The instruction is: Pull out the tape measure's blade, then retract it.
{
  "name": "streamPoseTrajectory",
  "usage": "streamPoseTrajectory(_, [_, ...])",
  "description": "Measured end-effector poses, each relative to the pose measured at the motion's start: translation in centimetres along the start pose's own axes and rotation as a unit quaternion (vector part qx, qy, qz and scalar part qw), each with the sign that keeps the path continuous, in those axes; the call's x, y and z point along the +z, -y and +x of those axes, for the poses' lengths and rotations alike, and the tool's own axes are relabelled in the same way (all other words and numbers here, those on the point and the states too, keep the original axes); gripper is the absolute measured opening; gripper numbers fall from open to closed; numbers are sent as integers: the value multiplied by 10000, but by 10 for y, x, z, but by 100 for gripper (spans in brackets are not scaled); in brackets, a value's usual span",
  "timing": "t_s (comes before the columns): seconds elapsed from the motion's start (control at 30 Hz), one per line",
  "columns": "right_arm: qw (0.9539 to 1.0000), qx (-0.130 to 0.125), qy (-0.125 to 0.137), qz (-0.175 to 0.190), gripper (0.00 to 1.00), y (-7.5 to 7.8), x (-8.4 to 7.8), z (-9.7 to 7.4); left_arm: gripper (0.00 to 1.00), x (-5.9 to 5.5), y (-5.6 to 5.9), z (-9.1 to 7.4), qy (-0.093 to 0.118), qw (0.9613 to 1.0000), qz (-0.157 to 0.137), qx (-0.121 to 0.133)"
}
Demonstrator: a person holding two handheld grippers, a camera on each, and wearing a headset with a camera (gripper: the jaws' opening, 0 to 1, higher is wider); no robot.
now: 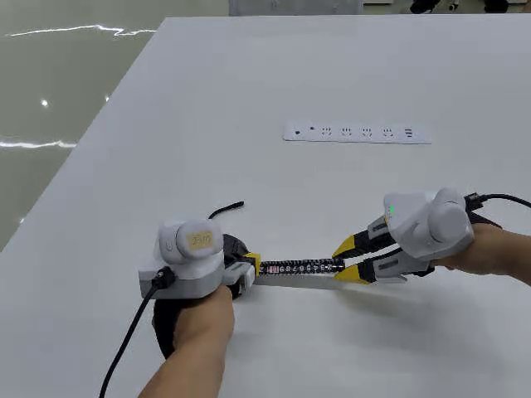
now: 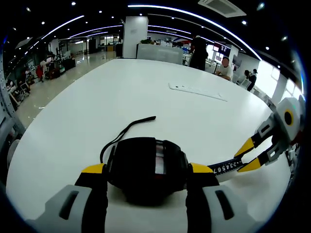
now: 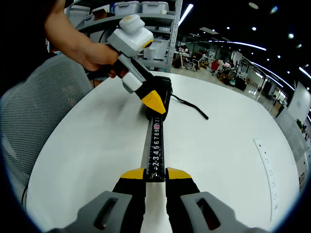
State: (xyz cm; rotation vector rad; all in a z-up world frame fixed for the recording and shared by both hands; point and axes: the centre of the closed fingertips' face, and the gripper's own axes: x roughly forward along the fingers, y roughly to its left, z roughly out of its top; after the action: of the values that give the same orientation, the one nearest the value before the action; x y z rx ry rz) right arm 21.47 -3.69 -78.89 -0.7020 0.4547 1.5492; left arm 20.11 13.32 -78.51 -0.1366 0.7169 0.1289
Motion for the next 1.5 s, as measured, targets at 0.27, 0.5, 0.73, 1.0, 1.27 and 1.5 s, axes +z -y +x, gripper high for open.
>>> streamPoseTrajectory(0.27, [10000, 0, -14, -20, 14, 2, 0, 1, 61, 1, 1, -4, 4, 10000, -46, -12])
streamPoseTrajectory(0.5, [10000, 4, -20, -45, 14, 1, 4, 0, 61, 0, -1, 1, 0, 10000, -60, -27])
streamPoseTrajectory(0.73, [10000, 12, -27, -55, 14, 1, 6, 0, 61, 1, -1, -1, -1, 10000, -56, -27])
streamPoseTrajectory(1.0, [10000, 10, -24, -63, 14, 4, 5, 2, 61, 1, 0, -3, 5, 10000, -42, -9])
streamPoseTrajectory(1.27, [10000, 15, -22, -57, 14, 1, 10, 1, 61, 1, 0, -3, 6, 10000, -52, -10])
streamPoseTrajectory(1.5, [10000, 21, -24, -55, 14, 2, 8, 3, 61, 0, -2, -2, 6, 10000, -51, -14])
